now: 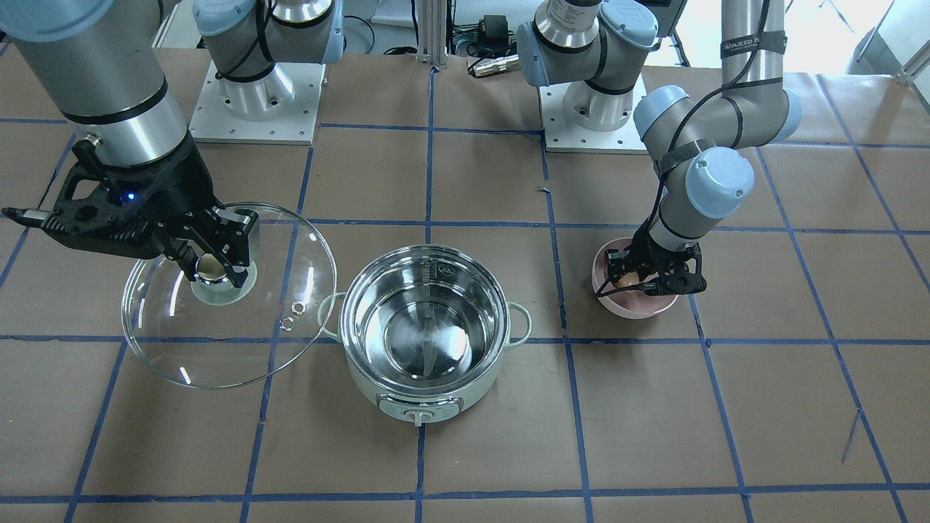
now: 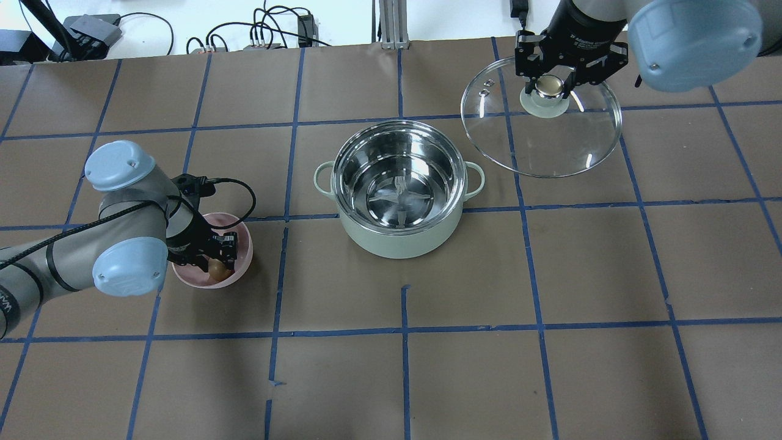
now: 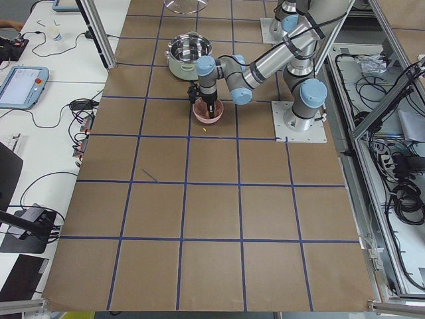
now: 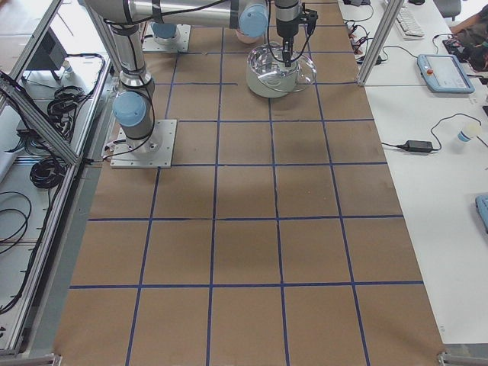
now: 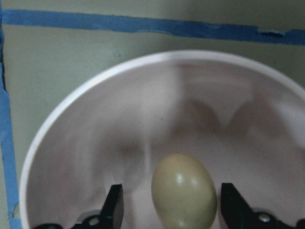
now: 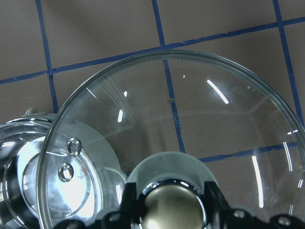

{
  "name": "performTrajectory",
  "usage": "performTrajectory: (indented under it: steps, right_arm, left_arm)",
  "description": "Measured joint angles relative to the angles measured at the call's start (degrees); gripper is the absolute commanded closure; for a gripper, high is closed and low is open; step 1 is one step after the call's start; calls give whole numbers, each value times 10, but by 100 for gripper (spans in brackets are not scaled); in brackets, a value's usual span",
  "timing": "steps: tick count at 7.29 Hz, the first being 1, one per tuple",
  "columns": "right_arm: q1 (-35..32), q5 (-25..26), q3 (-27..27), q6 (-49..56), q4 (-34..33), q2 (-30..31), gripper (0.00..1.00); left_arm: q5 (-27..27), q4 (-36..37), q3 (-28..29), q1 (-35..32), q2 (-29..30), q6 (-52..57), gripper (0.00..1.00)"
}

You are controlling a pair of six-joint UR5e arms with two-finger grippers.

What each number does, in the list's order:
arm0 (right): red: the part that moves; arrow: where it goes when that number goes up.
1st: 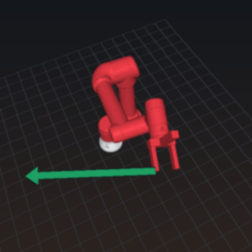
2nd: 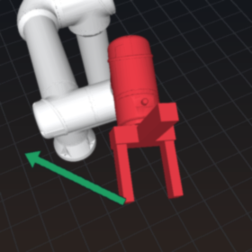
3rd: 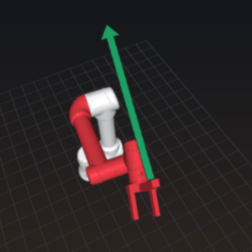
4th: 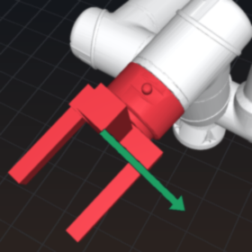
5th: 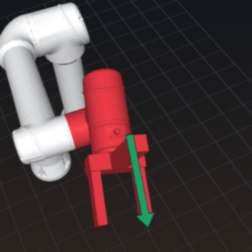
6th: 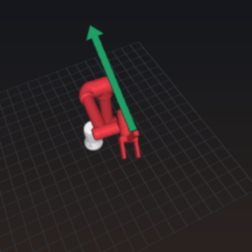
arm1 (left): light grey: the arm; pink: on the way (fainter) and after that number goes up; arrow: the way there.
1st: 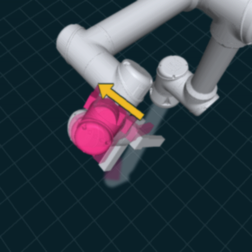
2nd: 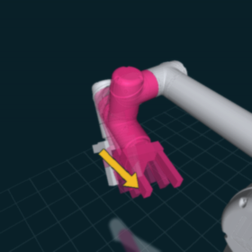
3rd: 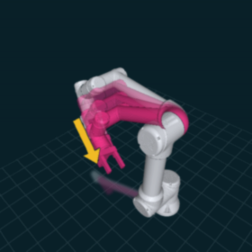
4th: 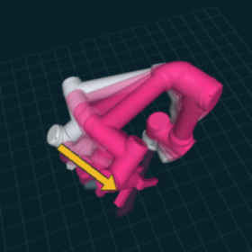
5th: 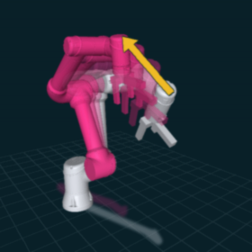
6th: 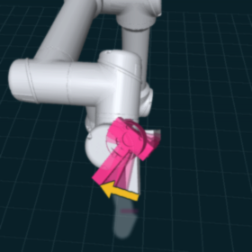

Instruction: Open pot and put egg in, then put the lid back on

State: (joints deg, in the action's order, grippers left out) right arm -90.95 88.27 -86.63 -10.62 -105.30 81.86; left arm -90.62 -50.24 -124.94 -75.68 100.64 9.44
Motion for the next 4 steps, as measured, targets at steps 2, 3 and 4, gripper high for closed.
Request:
performTrajectory:
  steps: [2, 3, 4]
  right_arm:
    - [0, 1, 0, 17, 0, 0, 62]
    - [-1, 0, 0, 20, 0, 1, 61]
    - [-1, -1, 0, 21, 0, 1, 60]
  left_arm:
    - [0, 0, 0, 0, 0, 0, 87]
    - [0, 0, 0, 0, 0, 1, 87]
    - [0, 0, 0, 0, 0, 1, 87]
